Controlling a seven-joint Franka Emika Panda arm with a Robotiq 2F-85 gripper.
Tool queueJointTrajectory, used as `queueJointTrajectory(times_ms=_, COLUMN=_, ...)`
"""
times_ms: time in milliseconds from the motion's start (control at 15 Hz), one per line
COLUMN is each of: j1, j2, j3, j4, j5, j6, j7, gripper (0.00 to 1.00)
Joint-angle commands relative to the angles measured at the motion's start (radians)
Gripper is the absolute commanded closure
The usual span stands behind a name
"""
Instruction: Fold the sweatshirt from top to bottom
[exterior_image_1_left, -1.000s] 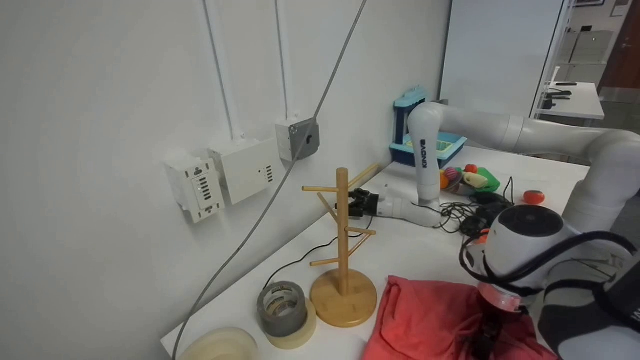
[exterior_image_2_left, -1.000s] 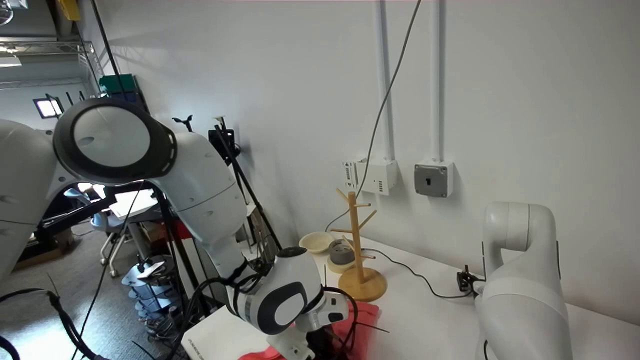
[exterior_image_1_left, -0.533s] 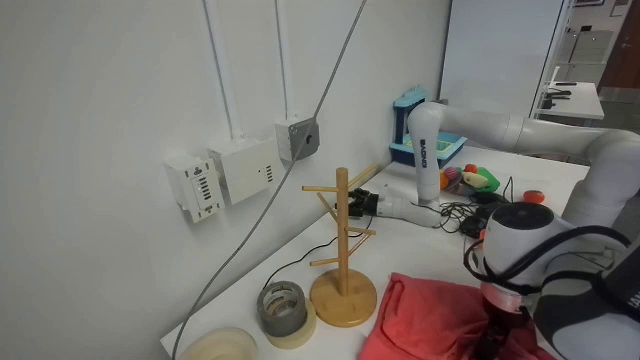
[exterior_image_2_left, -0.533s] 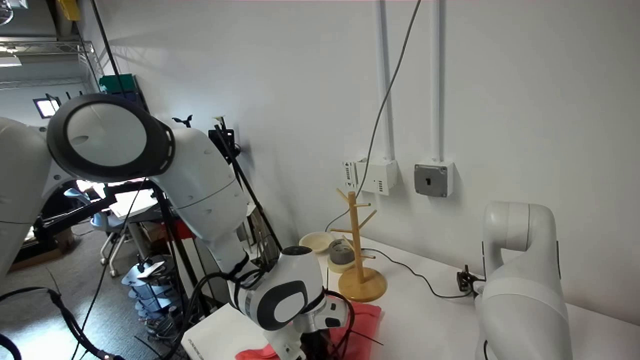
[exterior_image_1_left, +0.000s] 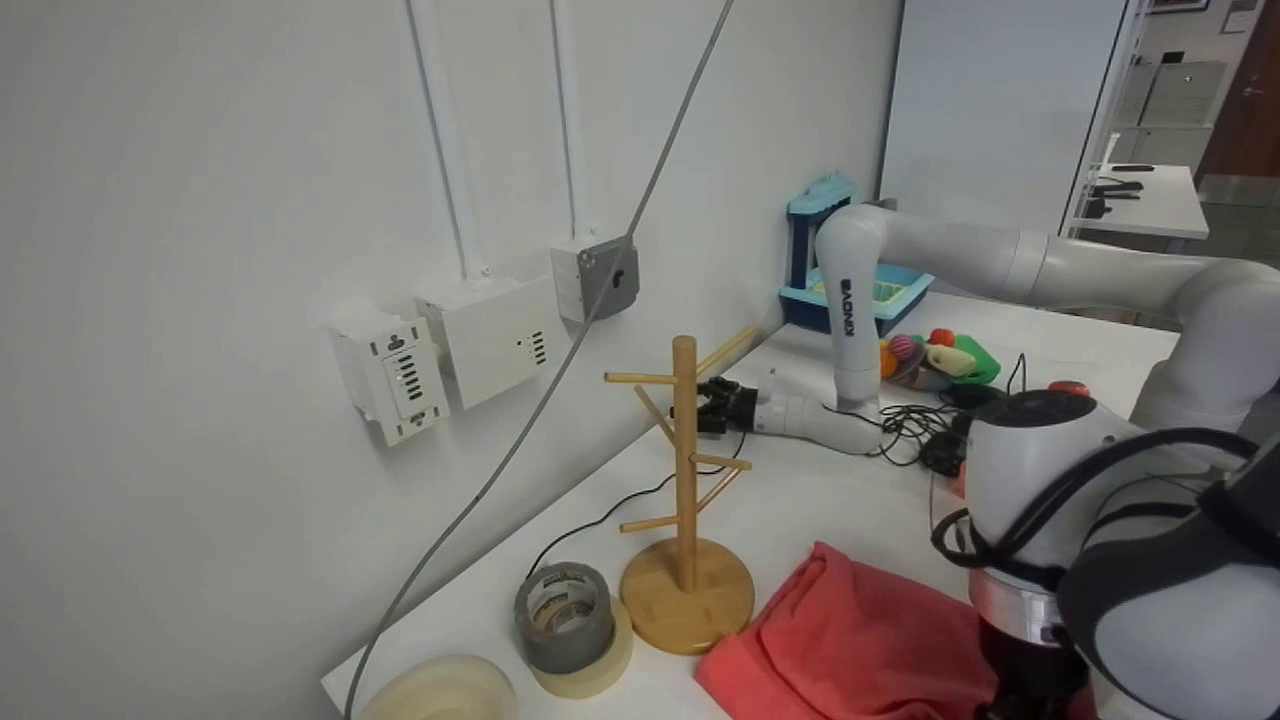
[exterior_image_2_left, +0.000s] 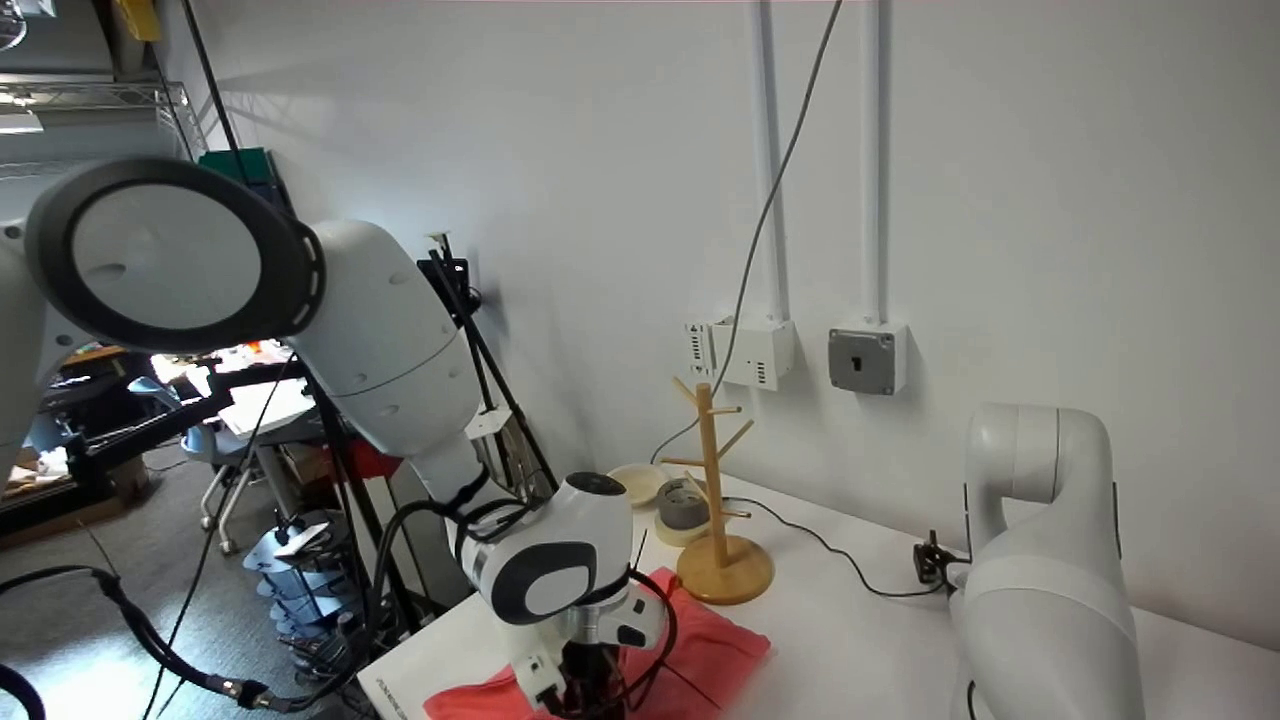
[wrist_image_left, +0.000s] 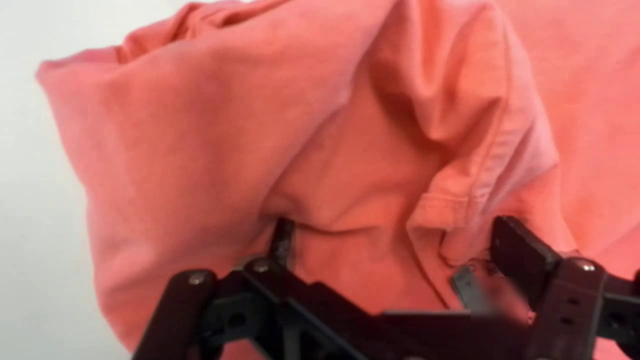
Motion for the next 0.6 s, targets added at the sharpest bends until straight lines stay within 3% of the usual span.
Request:
queueJointTrajectory(times_ms=0, j1=-0.072, j2=-0.061, j3=0.076, j4=-0.033, j5=0.064, j6=-0.048, j7=-0.056, gripper=0.0)
queueJointTrajectory(times_ms=533, j1=-0.07, j2=-0.242, j3=0.074, j4=-0.095, j5=0.054, j6=-0.127, j7=-0.075, gripper=0.0)
